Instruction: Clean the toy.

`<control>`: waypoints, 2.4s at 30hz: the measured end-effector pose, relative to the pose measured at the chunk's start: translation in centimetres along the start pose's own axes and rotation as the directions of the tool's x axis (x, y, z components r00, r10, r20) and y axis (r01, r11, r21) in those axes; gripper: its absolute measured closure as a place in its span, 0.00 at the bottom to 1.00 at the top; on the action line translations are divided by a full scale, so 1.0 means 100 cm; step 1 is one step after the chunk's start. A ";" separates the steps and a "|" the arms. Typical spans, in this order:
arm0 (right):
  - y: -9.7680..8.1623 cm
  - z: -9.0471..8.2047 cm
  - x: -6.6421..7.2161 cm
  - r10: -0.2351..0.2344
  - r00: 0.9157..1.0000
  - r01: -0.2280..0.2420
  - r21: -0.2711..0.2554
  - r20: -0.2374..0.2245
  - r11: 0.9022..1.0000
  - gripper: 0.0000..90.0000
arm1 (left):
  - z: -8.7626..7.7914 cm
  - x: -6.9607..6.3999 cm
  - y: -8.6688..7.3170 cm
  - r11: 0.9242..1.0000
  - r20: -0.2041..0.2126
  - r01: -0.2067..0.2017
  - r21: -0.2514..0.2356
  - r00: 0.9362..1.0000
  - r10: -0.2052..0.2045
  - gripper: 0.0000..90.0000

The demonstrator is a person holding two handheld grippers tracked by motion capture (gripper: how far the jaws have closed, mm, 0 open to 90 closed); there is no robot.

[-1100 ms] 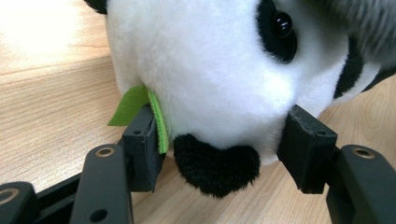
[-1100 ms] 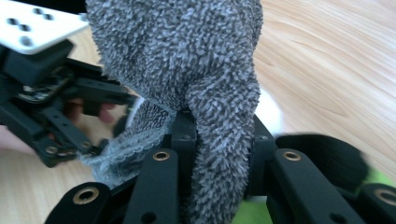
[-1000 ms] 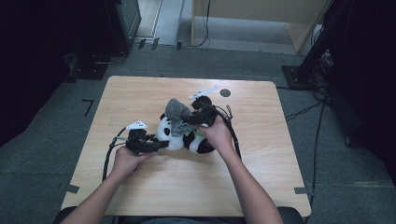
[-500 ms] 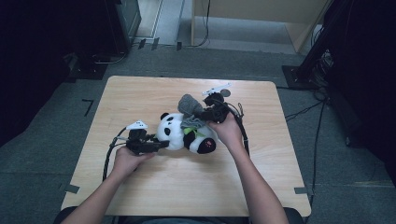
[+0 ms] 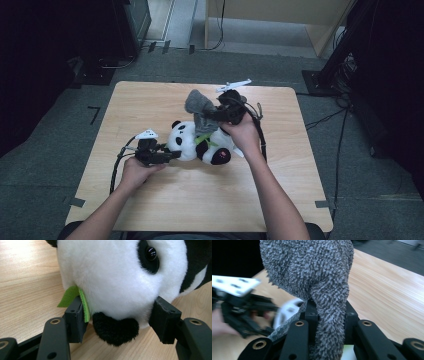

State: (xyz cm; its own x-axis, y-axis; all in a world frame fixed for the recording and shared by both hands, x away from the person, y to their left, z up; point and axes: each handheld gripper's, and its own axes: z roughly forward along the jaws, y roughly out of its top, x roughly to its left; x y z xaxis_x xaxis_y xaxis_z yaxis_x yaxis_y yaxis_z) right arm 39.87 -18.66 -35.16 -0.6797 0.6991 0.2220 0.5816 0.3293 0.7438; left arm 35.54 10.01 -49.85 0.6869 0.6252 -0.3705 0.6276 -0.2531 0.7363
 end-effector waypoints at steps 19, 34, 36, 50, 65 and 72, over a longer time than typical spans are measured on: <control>-0.022 0.061 0.011 -0.002 0.996 0.010 0.090 -0.089 0.996 0.80 | 0.000 0.000 0.001 1.000 -0.004 0.020 0.007 1.000 -0.020 0.41; -0.041 0.013 -0.027 0.012 0.997 -0.016 0.063 0.070 0.998 0.82 | 0.001 -0.001 0.001 1.000 -0.006 0.011 0.009 1.000 -0.011 0.41; -0.043 0.005 -0.031 0.016 0.996 -0.022 0.065 0.091 0.998 0.82 | 0.001 -0.001 0.001 1.000 -0.007 0.014 0.011 1.000 -0.014 0.41; -0.071 -0.024 -0.036 0.066 0.997 -0.065 -0.030 0.033 0.997 0.82 | 0.001 -0.001 0.000 1.000 -0.009 0.010 0.008 1.000 -0.010 0.40; -0.110 -0.015 -0.045 0.064 0.998 -0.064 -0.055 0.008 0.996 0.82 | 0.002 -0.002 0.001 1.000 -0.012 -0.010 0.006 1.000 0.010 0.40; -0.123 -0.018 -0.057 0.100 0.995 -0.101 -0.043 -0.010 0.994 0.80 | 0.002 -0.003 0.001 1.000 -0.013 -0.011 0.003 1.000 0.011 0.40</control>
State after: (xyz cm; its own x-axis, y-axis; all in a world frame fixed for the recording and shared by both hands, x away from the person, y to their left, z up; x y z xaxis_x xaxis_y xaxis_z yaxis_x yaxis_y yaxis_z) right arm 35.81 -27.87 -44.38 -0.6224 0.7222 0.3017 0.6274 0.2299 0.7440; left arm 35.49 9.66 -49.82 0.6887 0.6321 -0.3551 0.6212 -0.2619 0.7386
